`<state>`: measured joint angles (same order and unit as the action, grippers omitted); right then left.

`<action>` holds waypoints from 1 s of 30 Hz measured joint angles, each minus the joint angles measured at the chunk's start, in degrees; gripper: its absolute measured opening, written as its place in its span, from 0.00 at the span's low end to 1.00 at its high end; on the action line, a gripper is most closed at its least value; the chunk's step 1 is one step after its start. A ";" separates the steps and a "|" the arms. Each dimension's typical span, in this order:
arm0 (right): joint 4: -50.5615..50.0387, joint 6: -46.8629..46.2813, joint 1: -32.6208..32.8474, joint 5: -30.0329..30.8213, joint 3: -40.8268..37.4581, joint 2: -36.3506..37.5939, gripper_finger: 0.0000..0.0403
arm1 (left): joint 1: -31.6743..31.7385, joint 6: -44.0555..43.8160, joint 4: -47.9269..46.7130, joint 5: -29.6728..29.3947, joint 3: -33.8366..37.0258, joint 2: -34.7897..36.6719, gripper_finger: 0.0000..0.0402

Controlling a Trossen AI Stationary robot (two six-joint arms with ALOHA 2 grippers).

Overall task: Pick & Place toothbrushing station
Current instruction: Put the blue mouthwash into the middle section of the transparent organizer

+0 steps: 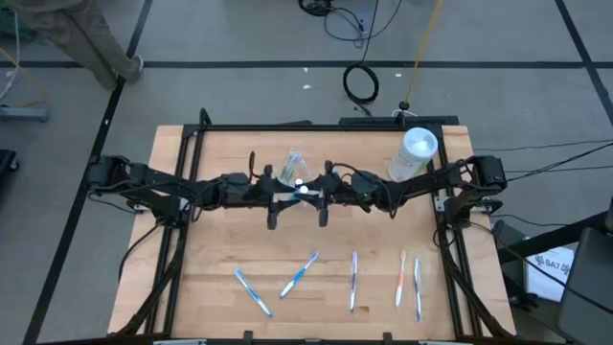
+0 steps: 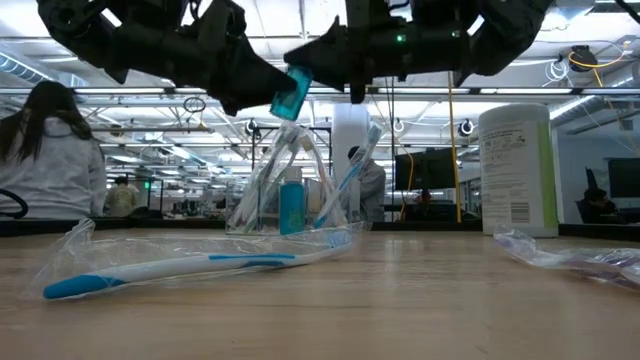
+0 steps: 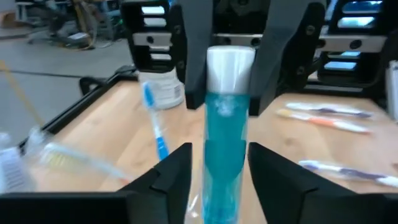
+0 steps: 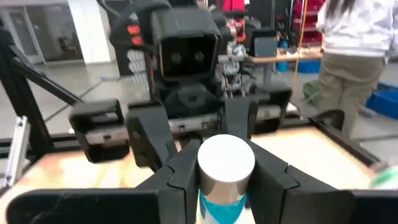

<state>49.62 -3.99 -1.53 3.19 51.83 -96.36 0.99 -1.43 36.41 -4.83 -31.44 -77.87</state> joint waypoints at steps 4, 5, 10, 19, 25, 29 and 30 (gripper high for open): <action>-3.03 -1.31 -1.39 -0.03 0.00 0.00 0.22 | -0.02 0.11 -2.59 -4.28 0.00 0.00 0.50; -3.60 -1.33 -1.72 -0.03 0.00 0.00 0.22 | -0.01 0.15 -3.29 -5.59 0.00 0.00 0.52; -6.22 -1.32 -2.57 4.31 0.00 0.00 0.22 | 0.27 0.20 -7.18 -8.78 -0.02 0.00 0.60; -7.91 -1.11 -3.29 11.97 0.00 0.04 0.23 | 1.79 -0.39 -10.57 -8.74 -0.02 0.00 0.62; -3.06 -4.57 -1.57 15.11 0.27 0.04 0.23 | 1.99 -0.63 -10.58 -8.72 -0.02 0.00 0.62; -5.46 -2.09 1.46 17.69 3.72 0.05 0.23 | 1.99 -0.68 -10.58 -8.72 -0.02 0.00 0.62; -7.98 -1.62 2.11 20.20 4.92 0.07 0.23 | 1.99 -0.92 -10.59 -8.72 -0.02 0.00 0.62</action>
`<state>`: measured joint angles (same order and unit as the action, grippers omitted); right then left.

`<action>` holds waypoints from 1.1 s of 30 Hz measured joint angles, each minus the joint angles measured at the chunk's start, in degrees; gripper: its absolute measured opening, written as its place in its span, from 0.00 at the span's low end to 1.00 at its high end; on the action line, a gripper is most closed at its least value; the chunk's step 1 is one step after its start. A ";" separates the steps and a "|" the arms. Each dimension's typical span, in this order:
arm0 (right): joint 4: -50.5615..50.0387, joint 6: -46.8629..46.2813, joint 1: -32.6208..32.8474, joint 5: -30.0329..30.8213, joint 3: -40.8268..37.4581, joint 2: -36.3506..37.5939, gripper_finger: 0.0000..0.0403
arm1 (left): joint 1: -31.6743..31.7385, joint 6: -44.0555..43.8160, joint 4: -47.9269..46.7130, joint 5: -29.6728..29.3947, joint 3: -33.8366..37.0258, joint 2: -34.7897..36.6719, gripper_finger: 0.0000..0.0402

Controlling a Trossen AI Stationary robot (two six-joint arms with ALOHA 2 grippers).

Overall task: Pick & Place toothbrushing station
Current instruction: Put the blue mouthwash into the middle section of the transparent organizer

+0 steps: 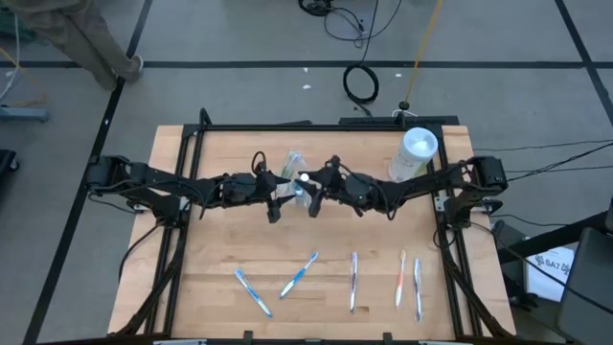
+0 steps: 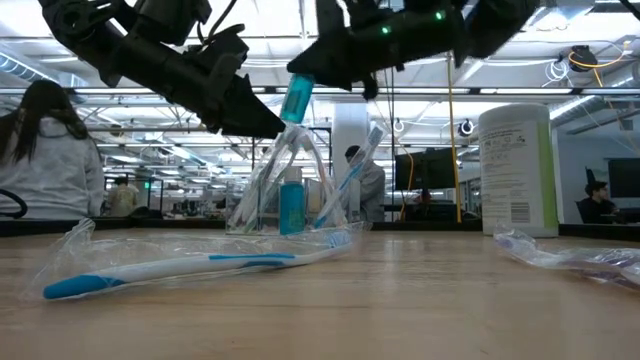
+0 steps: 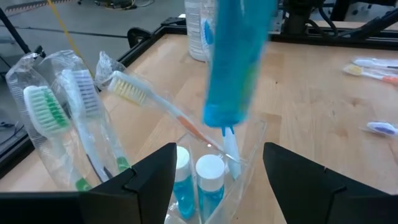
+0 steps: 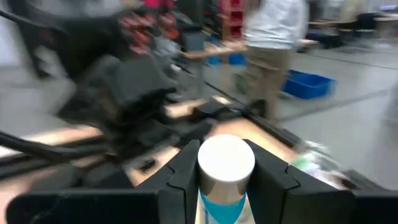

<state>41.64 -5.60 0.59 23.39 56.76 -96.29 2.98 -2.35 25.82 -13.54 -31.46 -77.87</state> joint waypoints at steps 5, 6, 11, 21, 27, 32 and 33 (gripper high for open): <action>-15.68 -2.23 2.51 11.80 5.89 0.00 0.22 | 0.00 -1.24 -0.26 0.02 0.00 0.00 0.62; -17.33 -3.62 2.82 12.76 6.48 -0.01 0.22 | 0.00 -0.83 -0.52 0.04 0.00 0.36 0.62; -17.43 -8.21 2.92 13.14 6.62 -1.78 0.22 | 0.00 -0.46 -1.17 0.00 0.02 4.85 0.62; -15.40 -12.39 0.54 15.86 6.60 -6.83 0.22 | -0.07 0.65 -15.88 0.00 -0.02 20.45 0.62; -15.31 -13.68 -0.29 16.08 6.62 -6.82 0.22 | -0.07 0.14 -20.76 0.04 -0.02 24.36 0.62; -15.30 -13.68 -0.25 18.84 6.62 -6.82 0.22 | -0.07 0.34 -21.42 0.06 0.00 24.29 0.62; -15.36 -14.53 -0.27 18.61 6.62 -6.82 0.22 | -0.07 0.42 -21.37 0.05 -0.02 24.21 0.62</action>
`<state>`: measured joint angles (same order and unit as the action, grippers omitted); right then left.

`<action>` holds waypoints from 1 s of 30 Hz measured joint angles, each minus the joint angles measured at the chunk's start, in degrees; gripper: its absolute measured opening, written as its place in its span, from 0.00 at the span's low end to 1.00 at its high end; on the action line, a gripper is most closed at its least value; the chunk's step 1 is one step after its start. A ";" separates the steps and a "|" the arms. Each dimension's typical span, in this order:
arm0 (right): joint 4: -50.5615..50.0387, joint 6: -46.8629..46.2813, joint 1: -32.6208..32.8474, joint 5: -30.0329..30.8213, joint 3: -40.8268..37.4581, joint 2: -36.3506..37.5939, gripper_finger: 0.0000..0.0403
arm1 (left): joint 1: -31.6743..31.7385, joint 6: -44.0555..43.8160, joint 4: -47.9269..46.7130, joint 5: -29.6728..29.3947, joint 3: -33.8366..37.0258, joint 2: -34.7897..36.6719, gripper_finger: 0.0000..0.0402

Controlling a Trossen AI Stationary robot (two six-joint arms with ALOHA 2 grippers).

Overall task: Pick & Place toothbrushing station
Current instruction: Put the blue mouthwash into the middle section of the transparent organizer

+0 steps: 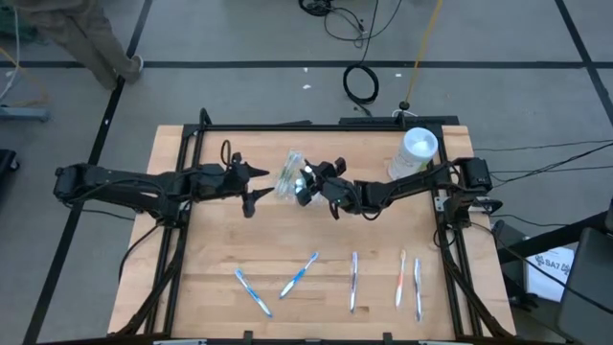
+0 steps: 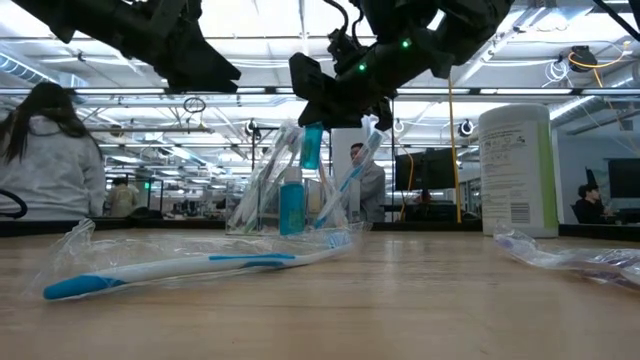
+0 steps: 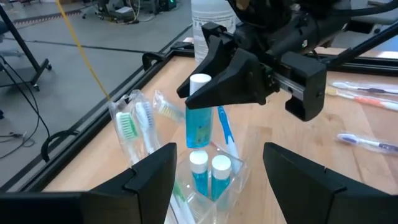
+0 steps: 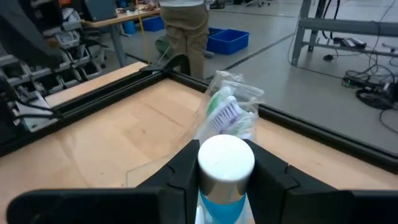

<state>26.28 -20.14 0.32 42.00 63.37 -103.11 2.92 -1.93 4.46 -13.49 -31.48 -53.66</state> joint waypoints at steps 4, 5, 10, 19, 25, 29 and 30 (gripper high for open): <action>-0.74 -1.77 -0.08 0.54 0.00 -1.28 0.22 | 0.00 0.09 -0.02 -0.01 0.00 -0.32 0.62; -0.71 -1.84 -0.20 0.65 0.10 -1.79 0.22 | 0.00 0.08 0.06 -0.01 0.02 -0.30 0.62; -1.72 -4.23 -0.37 -0.13 0.00 -1.77 0.24 | -0.02 0.09 0.11 0.02 0.02 -0.30 0.62; -1.79 -4.52 -0.40 -0.05 0.00 -1.84 0.23 | -0.02 0.02 0.10 0.04 0.02 -0.32 0.62; -2.26 -4.68 -0.52 -1.38 0.00 -1.86 0.23 | -0.02 -0.04 0.08 0.04 0.02 -0.32 0.62; -2.60 -4.70 -0.59 -1.52 0.00 -1.86 0.23 | 0.00 -0.06 0.08 0.04 0.02 -0.32 0.62; -2.87 -4.77 -0.61 -1.56 -0.01 -1.86 0.23 | 0.00 -0.05 0.08 0.05 0.02 -0.32 0.62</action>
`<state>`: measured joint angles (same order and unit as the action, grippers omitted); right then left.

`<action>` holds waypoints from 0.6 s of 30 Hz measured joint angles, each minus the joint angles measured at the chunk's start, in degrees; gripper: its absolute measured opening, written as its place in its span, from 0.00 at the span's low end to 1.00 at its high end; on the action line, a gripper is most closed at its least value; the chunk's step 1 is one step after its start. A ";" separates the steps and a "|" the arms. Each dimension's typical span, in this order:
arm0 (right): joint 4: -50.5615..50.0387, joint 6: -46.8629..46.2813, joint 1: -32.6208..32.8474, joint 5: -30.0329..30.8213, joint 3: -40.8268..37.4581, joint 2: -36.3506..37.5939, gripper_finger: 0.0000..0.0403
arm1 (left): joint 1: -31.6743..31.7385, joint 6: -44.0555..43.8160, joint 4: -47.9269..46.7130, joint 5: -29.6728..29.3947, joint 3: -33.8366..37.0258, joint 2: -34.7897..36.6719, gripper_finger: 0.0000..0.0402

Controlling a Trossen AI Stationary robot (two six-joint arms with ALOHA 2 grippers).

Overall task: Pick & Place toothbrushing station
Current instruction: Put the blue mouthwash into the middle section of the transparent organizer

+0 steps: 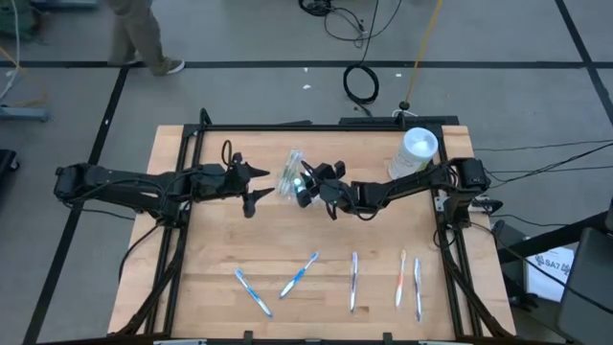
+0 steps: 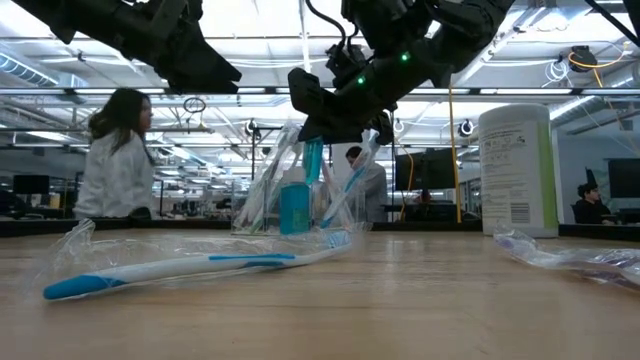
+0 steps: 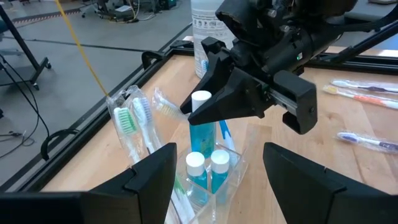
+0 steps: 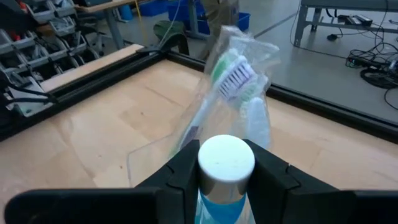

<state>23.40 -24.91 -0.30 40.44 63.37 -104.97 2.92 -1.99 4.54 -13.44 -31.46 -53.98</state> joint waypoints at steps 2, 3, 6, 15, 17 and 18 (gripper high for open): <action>-0.63 -0.35 -0.05 -0.02 -0.02 0.00 0.23 | -0.02 0.00 0.00 -0.01 0.00 0.00 0.62; -1.10 -0.63 -0.09 -0.02 0.01 0.00 0.23 | 0.00 0.00 0.00 0.00 0.00 0.00 0.62; -3.39 -1.44 -0.20 0.04 0.01 0.00 0.24 | 0.00 -0.01 0.00 -0.01 0.00 0.00 0.62; -4.51 -0.54 -0.48 -0.06 -0.04 0.00 0.24 | 0.00 0.01 0.00 -0.01 0.00 -0.02 0.62; -4.76 0.17 -0.52 -0.12 -0.04 0.00 0.24 | -0.01 0.01 0.00 0.00 0.00 -0.02 0.62; -5.04 0.47 -0.52 -0.10 -0.04 0.00 0.24 | 0.00 0.01 0.00 -0.01 0.00 -0.02 0.62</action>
<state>18.36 -24.44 -0.82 40.34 63.33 -104.97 2.92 -1.98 4.54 -13.45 -31.46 -54.00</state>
